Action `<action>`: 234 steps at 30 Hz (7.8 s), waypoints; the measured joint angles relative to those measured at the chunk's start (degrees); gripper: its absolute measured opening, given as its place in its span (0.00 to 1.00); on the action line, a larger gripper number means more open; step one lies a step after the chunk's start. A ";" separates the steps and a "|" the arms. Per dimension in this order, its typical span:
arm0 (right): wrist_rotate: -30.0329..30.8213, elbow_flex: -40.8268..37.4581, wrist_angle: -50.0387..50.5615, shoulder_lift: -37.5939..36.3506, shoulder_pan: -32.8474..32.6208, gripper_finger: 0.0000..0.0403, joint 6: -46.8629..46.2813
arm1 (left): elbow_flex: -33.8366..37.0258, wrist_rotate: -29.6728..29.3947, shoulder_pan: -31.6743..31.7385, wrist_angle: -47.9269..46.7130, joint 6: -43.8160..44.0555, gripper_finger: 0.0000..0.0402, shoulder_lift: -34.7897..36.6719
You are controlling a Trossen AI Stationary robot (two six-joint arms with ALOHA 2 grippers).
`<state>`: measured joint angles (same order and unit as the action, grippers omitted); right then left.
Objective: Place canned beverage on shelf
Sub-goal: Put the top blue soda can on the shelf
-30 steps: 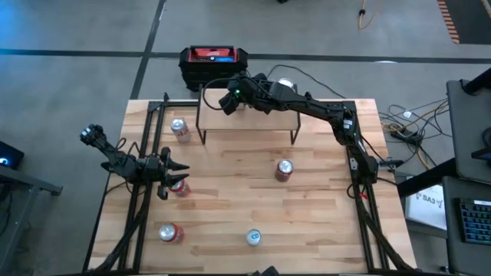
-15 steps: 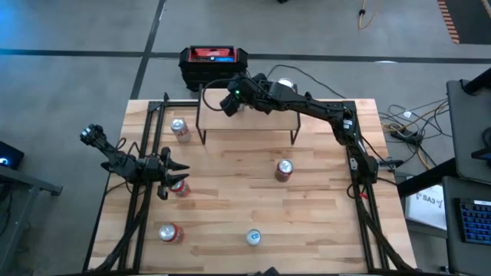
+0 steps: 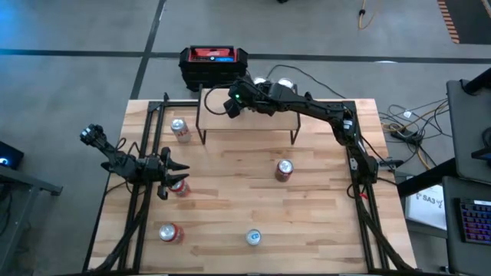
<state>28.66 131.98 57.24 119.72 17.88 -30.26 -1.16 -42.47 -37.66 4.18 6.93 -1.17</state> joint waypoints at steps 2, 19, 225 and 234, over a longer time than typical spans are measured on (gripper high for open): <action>0.50 -0.51 0.01 0.00 -0.38 0.99 -1.07 | 0.00 0.00 -0.01 -0.01 0.00 0.29 0.00; 7.75 -5.15 1.26 0.00 -8.58 0.99 -13.75 | 0.01 0.02 -0.01 0.00 -0.01 0.29 0.00; 36.98 -29.35 -59.28 4.26 -5.86 0.54 -6.36 | -0.01 0.00 -0.01 -0.02 0.00 0.29 0.02; 36.94 -29.35 -59.70 4.26 -5.34 0.59 -6.23 | -0.01 0.00 -0.01 -0.02 0.00 0.29 0.02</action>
<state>65.60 102.63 -2.46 123.98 12.53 -36.49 -1.17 -42.47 -37.67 4.16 6.93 -1.15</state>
